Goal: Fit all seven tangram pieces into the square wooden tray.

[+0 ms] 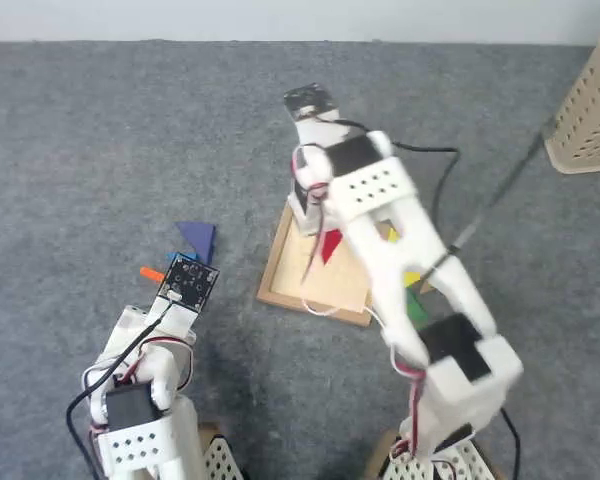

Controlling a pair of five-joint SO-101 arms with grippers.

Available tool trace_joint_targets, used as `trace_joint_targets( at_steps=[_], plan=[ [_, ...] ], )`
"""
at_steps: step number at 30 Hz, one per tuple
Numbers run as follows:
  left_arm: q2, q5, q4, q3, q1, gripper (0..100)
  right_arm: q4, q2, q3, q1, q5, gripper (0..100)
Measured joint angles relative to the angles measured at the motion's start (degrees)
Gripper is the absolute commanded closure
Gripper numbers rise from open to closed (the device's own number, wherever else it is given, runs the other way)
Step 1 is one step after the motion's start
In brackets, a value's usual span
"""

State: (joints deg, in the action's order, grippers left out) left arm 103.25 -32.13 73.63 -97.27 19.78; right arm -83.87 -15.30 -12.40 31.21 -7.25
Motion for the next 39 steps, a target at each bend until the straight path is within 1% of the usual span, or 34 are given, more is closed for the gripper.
trace_joint_targets(
  at_steps=[5,11,14,20,24,27,29,32,35,37,39],
  plan=[
    [0.00,0.00,0.00,0.00,0.00,99,0.09,-10.29,-6.86,3.25,-8.62,81.5],
    [0.00,0.00,0.00,0.00,0.00,99,-0.26,-16.35,-11.16,7.21,-16.35,81.3],
    [0.00,0.00,0.00,0.00,0.00,99,-0.26,-17.49,-11.16,7.47,-17.23,79.5],
    [0.00,0.00,0.00,0.00,0.00,99,-2.46,-17.58,-11.52,8.00,-17.41,65.6],
    [0.00,0.00,0.00,0.00,0.00,99,-3.25,-17.58,-11.52,9.67,-14.77,66.0],
    [0.00,0.00,0.00,0.00,0.00,99,-3.43,-17.58,-11.52,10.20,-14.07,68.1],
    [0.00,0.00,0.00,0.00,0.00,99,-3.43,-17.58,-11.52,10.20,-14.07,72.2],
    [0.00,0.00,0.00,0.00,0.00,99,-4.13,-17.23,-12.13,9.49,-14.07,84.8],
    [0.00,0.00,0.00,0.00,0.00,99,-5.01,-13.63,-12.22,6.24,-12.40,99.6],
    [0.00,0.00,0.00,0.00,0.00,99,-5.19,-9.58,-12.22,3.96,-8.18,97.6],
    [0.00,0.00,0.00,0.00,0.00,99,-5.45,-4.57,-11.96,2.29,-4.13,99.1]
  ],
)
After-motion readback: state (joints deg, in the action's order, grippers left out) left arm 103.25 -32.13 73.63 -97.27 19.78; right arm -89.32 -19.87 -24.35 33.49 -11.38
